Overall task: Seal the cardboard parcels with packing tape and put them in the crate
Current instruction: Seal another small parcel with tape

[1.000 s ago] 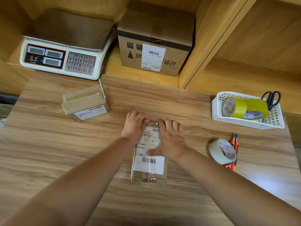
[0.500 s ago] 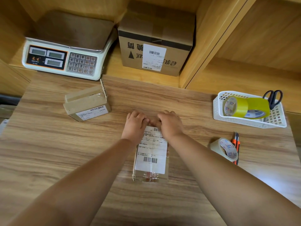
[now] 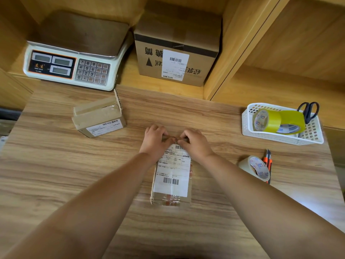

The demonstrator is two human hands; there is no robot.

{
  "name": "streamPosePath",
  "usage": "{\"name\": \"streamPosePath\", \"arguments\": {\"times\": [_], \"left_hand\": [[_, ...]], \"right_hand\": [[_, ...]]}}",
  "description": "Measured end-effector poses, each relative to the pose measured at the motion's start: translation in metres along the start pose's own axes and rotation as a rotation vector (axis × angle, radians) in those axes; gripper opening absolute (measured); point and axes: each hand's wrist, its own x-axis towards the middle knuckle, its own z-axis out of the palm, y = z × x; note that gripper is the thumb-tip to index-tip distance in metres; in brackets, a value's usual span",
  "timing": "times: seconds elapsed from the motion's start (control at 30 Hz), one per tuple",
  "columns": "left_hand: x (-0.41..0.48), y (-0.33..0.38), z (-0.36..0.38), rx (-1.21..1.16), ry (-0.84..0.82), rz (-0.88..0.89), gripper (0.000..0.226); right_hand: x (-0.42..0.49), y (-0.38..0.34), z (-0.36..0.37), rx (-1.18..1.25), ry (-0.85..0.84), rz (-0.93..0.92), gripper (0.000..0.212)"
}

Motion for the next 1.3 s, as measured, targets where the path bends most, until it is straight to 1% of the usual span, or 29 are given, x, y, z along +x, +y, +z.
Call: {"name": "streamPosePath", "arguments": {"times": [0.03, 0.13, 0.27, 0.37, 0.47, 0.57, 0.6, 0.67, 0.73, 0.77, 0.8, 0.83, 0.87, 0.9, 0.93, 0.97, 1.1, 1.13, 1.17, 1.23, 1.27, 1.3], "left_hand": [[-0.001, 0.0, 0.0, 0.007, -0.001, -0.004, 0.02], [-0.002, 0.003, 0.0, 0.028, 0.003, -0.022, 0.022], [-0.006, 0.007, 0.0, 0.046, 0.005, -0.062, 0.027], [-0.008, 0.009, -0.001, 0.042, -0.004, -0.084, 0.029], [-0.01, 0.01, -0.003, 0.037, -0.032, -0.098, 0.031], [-0.012, 0.012, -0.003, 0.031, -0.026, -0.122, 0.033], [-0.012, 0.012, -0.003, 0.026, -0.023, -0.141, 0.035], [-0.014, 0.014, -0.004, -0.015, -0.03, -0.2, 0.038], [-0.017, 0.015, -0.006, -0.025, -0.075, -0.249, 0.04], [-0.019, 0.016, -0.007, -0.006, -0.109, -0.26, 0.041], [-0.022, 0.017, -0.009, 0.008, -0.138, -0.259, 0.04], [-0.025, 0.018, -0.01, 0.007, -0.153, -0.257, 0.036], [-0.028, 0.02, -0.012, -0.006, -0.164, -0.264, 0.032], [-0.032, 0.023, -0.013, -0.014, -0.166, -0.267, 0.029], [-0.035, 0.025, -0.014, -0.013, -0.16, -0.265, 0.027], [-0.038, 0.028, -0.015, -0.01, -0.15, -0.259, 0.026], [-0.053, 0.045, -0.025, -0.07, -0.081, -0.195, 0.024], [-0.059, 0.05, -0.028, -0.092, -0.061, -0.16, 0.024], [-0.065, 0.054, -0.032, -0.109, -0.034, -0.126, 0.024], [-0.078, 0.061, -0.04, -0.135, 0.03, -0.069, 0.022], [-0.085, 0.063, -0.043, -0.142, 0.066, -0.046, 0.021], [-0.092, 0.067, -0.045, -0.148, 0.105, -0.021, 0.02]], "right_hand": [[-0.004, -0.001, 0.001, -0.058, 0.005, -0.01, 0.014], [-0.021, -0.002, 0.005, -0.213, -0.008, -0.073, 0.047], [-0.046, -0.01, 0.01, -0.297, -0.019, -0.106, 0.081], [-0.065, -0.01, 0.015, -0.381, -0.097, -0.097, 0.1], [-0.088, -0.004, 0.026, -0.466, -0.156, -0.105, 0.112], [-0.108, 0.003, 0.043, -0.458, -0.124, -0.165, 0.123], [-0.112, 0.005, 0.047, -0.43, -0.1, -0.159, 0.125], [-0.118, 0.004, 0.046, -0.324, -0.064, -0.063, 0.131], [-0.117, 0.007, 0.047, -0.093, -0.034, 0.096, 0.129], [-0.116, 0.004, 0.045, 0.076, -0.028, 0.18, 0.122], [-0.114, 0.001, 0.042, 0.269, -0.026, 0.24, 0.11], [-0.112, -0.001, 0.039, 0.446, -0.021, 0.272, 0.091], [-0.11, -0.003, 0.036, 0.581, -0.023, 0.294, 0.068], [-0.111, -0.006, 0.032, 0.689, -0.038, 0.315, 0.051], [-0.111, -0.008, 0.029, 0.743, -0.049, 0.334, 0.044], [-0.112, -0.011, 0.027, 0.767, -0.044, 0.343, 0.042], [-0.113, -0.016, 0.012, 0.845, 0.052, 0.306, 0.032], [-0.113, -0.018, 0.009, 0.875, 0.073, 0.304, 0.034], [-0.113, -0.022, 0.004, 0.893, 0.104, 0.313, 0.046], [-0.114, -0.028, -0.004, 0.888, 0.146, 0.332, 0.091], [-0.116, -0.03, -0.007, 0.874, 0.153, 0.324, 0.106], [-0.119, -0.033, -0.011, 0.86, 0.16, 0.305, 0.107]]}}
